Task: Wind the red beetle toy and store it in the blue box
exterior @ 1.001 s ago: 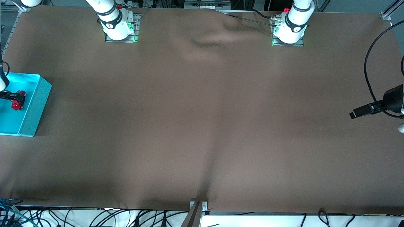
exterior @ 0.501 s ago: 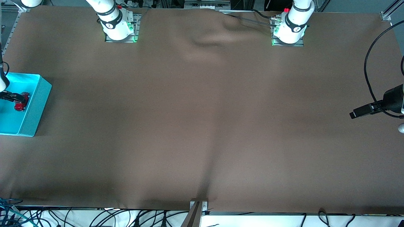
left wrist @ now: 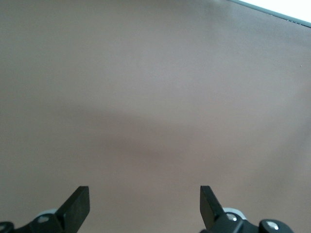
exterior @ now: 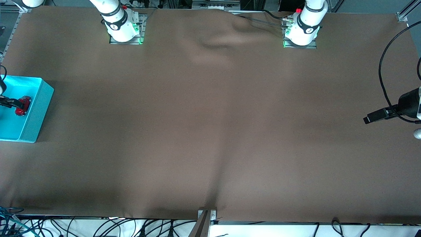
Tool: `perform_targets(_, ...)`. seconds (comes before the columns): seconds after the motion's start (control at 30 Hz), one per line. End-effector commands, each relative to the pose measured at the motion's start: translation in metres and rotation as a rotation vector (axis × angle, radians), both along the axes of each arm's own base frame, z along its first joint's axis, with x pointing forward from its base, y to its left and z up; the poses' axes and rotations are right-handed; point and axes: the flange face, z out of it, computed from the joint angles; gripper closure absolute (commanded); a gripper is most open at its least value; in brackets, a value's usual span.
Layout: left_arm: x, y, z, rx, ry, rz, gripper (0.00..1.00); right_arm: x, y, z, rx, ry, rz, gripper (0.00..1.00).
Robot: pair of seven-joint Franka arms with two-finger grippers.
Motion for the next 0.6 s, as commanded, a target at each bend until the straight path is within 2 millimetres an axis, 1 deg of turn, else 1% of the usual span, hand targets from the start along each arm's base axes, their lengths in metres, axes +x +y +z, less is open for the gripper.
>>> perform_targets(0.0, -0.004, -0.003, 0.010, -0.006, -0.004, -0.026, 0.00, 0.013, 0.003, 0.028, 0.072, 0.013, -0.021, 0.36)
perform_targets(0.03, -0.004, -0.002, 0.010, -0.004, -0.004, -0.024, 0.00, 0.013, 0.003, 0.030, 0.081, 0.021, -0.021, 0.33)
perform_targets(0.07, -0.004, -0.002, 0.009, -0.005, -0.002, -0.026, 0.00, 0.014, 0.004, 0.032, 0.090, 0.026, -0.019, 0.29)
perform_targets(0.1, -0.004, -0.002, 0.010, -0.005, -0.004, -0.026, 0.00, 0.015, 0.003, 0.035, 0.093, 0.029, -0.019, 0.18)
perform_targets(0.13, -0.004, -0.004, 0.010, -0.005, -0.004, -0.029, 0.00, 0.015, 0.004, 0.036, 0.097, 0.031, -0.018, 0.11)
perform_targets(0.2, -0.004, -0.005, 0.010, -0.007, -0.004, -0.030, 0.00, 0.014, 0.003, 0.041, 0.097, 0.027, -0.020, 0.01)
perform_targets(0.23, -0.004, -0.006, 0.010, -0.009, -0.004, -0.030, 0.00, 0.015, 0.004, 0.042, 0.098, 0.027, -0.018, 0.00)
perform_targets(0.4, -0.004, -0.007, 0.011, -0.007, -0.006, -0.032, 0.00, 0.015, 0.006, 0.052, 0.108, 0.023, -0.019, 0.00)
perform_targets(0.5, -0.004, -0.015, 0.013, -0.009, -0.010, -0.045, 0.00, 0.019, 0.012, 0.060, 0.111, 0.020, -0.024, 0.00)
perform_targets(0.57, -0.005, -0.016, 0.014, -0.009, -0.010, -0.045, 0.00, 0.021, 0.016, 0.064, 0.108, 0.030, -0.046, 0.00)
